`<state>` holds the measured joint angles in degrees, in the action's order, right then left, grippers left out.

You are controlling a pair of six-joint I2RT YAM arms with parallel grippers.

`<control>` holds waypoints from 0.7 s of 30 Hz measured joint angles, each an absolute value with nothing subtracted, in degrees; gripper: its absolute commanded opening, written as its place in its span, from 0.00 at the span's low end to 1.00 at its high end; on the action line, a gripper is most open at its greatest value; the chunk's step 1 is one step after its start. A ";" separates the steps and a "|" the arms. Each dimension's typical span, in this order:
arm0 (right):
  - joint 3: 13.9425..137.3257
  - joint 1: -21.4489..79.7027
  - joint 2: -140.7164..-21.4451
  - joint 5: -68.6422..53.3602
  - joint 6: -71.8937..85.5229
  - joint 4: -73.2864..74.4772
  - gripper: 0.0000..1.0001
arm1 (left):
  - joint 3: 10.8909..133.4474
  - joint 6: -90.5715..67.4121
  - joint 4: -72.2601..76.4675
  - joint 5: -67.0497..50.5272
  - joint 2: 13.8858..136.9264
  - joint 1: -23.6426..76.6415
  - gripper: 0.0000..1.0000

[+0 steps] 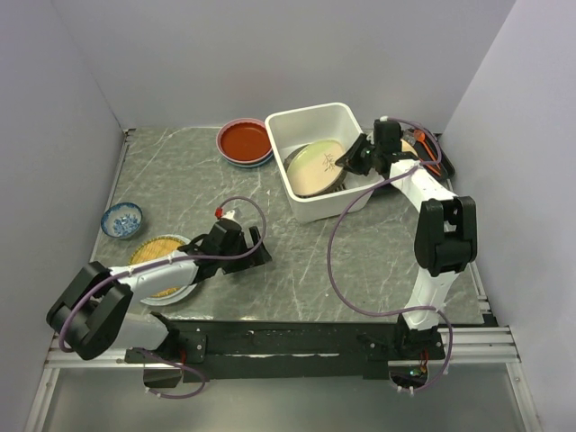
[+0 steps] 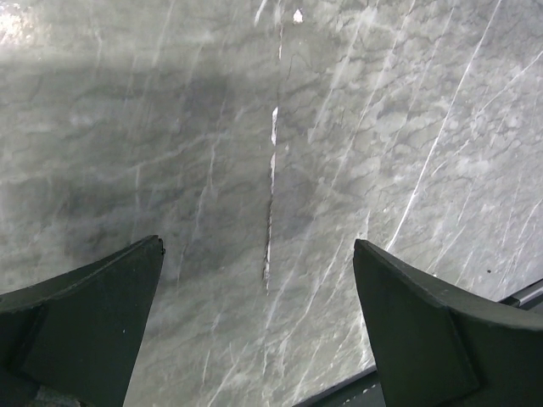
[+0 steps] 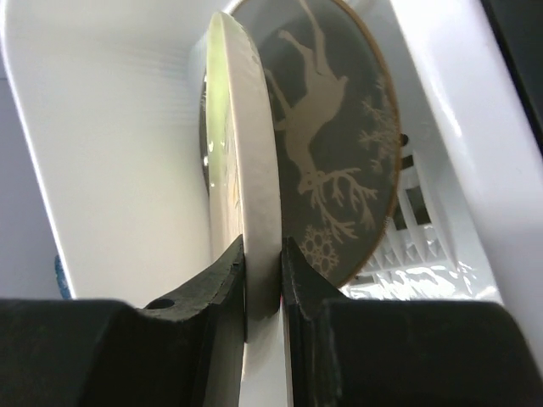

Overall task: Place the plates into the plastic bin on the countertop
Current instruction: Place the plate in the plastic bin.

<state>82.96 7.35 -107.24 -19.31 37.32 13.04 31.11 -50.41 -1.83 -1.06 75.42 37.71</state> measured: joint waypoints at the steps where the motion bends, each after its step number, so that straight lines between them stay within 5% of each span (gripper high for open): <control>1: 82.98 7.35 -107.24 -19.05 37.04 13.47 0.31 | 31.00 -50.48 -2.13 -1.04 75.09 37.71 0.99; 6: 83.11 7.38 -107.44 -16.71 33.98 17.26 0.50 | 30.85 -50.52 -3.29 -1.02 73.71 37.71 0.99; 21: 83.24 11.40 -107.55 -12.71 28.25 23.55 0.79 | 30.35 -50.74 -7.97 1.08 66.35 37.71 0.99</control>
